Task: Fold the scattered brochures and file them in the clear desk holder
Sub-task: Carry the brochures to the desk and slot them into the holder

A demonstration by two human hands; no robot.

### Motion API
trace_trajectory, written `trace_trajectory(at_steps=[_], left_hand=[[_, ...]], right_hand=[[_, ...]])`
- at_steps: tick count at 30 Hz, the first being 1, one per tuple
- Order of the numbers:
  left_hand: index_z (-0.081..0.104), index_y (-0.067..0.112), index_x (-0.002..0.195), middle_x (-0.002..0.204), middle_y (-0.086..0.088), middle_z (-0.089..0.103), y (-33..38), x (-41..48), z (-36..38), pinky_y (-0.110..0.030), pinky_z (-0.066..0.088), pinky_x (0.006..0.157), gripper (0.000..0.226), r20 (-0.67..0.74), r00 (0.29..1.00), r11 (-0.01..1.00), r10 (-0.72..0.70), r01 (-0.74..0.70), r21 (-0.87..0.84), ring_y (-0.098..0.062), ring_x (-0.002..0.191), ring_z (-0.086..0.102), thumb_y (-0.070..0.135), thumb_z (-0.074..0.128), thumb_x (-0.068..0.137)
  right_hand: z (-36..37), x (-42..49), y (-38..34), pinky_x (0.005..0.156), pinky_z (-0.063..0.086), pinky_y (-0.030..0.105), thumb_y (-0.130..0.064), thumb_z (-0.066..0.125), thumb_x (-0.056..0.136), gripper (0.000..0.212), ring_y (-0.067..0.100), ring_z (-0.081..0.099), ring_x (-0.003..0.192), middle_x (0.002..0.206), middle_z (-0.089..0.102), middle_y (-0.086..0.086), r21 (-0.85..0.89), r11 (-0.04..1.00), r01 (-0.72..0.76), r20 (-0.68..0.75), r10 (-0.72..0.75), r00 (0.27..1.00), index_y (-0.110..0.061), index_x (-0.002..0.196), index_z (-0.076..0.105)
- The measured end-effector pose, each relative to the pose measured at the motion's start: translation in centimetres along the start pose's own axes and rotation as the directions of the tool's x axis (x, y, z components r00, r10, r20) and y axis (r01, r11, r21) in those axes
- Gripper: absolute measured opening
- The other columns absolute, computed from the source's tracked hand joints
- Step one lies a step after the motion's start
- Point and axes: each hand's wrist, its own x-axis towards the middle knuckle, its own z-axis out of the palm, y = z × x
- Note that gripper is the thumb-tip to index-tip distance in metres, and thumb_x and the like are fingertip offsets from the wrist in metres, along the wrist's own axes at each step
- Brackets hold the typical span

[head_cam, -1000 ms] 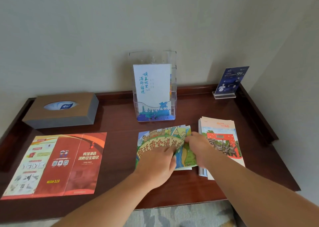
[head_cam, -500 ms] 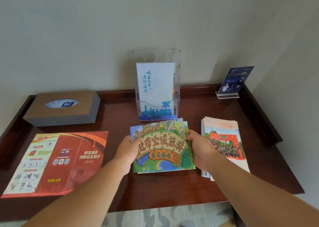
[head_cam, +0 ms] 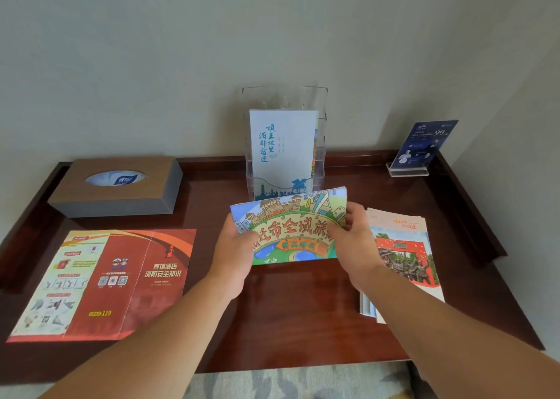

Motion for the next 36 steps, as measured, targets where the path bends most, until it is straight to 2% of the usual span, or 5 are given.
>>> trace_trajectory(at_steps=[9, 17, 21, 27, 36], left_hand=[[0.06, 0.028, 0.102, 0.096, 0.004, 0.074, -2.4, -1.0, -0.6, -0.027, 0.053, 0.071, 0.04, -0.035, 0.998, 0.997, -0.059, 0.061, 0.043, -0.012, 0.086, 0.073, -0.006, 0.044, 0.087], [0.05, 0.021, 0.109, 0.106, -0.002, 0.067, -2.2, 0.4, -1.9, -0.033, 0.053, 0.077, 0.021, 0.03, 0.994, 0.94, -0.107, 0.091, 0.328, -0.014, 0.091, 0.066, 0.013, 0.058, 0.092], [0.043, 0.013, 0.116, 0.094, -0.004, 0.064, -3.5, 0.2, -1.5, -0.033, 0.046, 0.058, 0.032, -0.054, 0.99, 0.765, -0.13, 0.135, 0.63, -0.018, 0.071, 0.062, 0.02, 0.057, 0.088], [0.023, 0.021, 0.149, 0.142, -0.004, 0.038, -6.1, 0.2, -1.0, -0.038, 0.033, 0.106, 0.079, 0.222, 0.937, 0.075, 0.269, -0.25, 0.965, -0.024, 0.134, 0.034, 0.045, 0.062, 0.084], [0.032, 0.009, 0.15, 0.158, -0.013, 0.027, -10.9, 0.7, 2.3, -0.05, 0.018, 0.117, 0.07, 0.573, 0.777, -0.056, 0.263, -0.58, 0.813, -0.028, 0.148, 0.019, 0.057, 0.021, 0.1]], right_hand=[[1.1, -1.6, 2.6, 0.049, 0.044, 0.006, -0.006, 0.046, 0.096, 0.03, -0.008, 0.065, 0.073, 0.088, 0.069, -0.016, -0.092, 0.992, -0.091, 0.043, 0.095, 0.995, -0.035, 0.099, 0.053], [0.8, -0.7, 1.5, 0.049, 0.051, 0.026, -0.009, 0.047, 0.097, 0.03, 0.015, 0.067, 0.076, 0.094, 0.066, -0.002, -0.428, 0.891, -0.151, 0.085, 0.206, 0.975, -0.023, 0.123, 0.043], [1.7, -1.3, 2.8, 0.066, 0.057, 0.035, -0.013, 0.059, 0.093, 0.088, 0.023, 0.068, 0.087, 0.122, 0.06, 0.009, -0.7, 0.706, -0.104, 0.122, 0.263, 0.957, -0.023, 0.155, -0.002], [2.5, -1.1, 3.7, 0.117, 0.023, 0.046, -0.055, 0.074, 0.076, 0.119, 0.029, 0.001, 0.15, 0.163, -0.011, 0.001, -0.908, 0.227, 0.353, 0.387, 0.126, 0.913, -0.025, 0.155, -0.01], [1.8, 0.0, 5.7, 0.121, -0.001, 0.045, -0.067, 0.068, 0.074, 0.127, 0.018, -0.026, 0.146, 0.158, -0.033, -0.003, -0.857, 0.121, 0.501, 0.515, 0.227, 0.826, -0.025, 0.151, -0.023]])
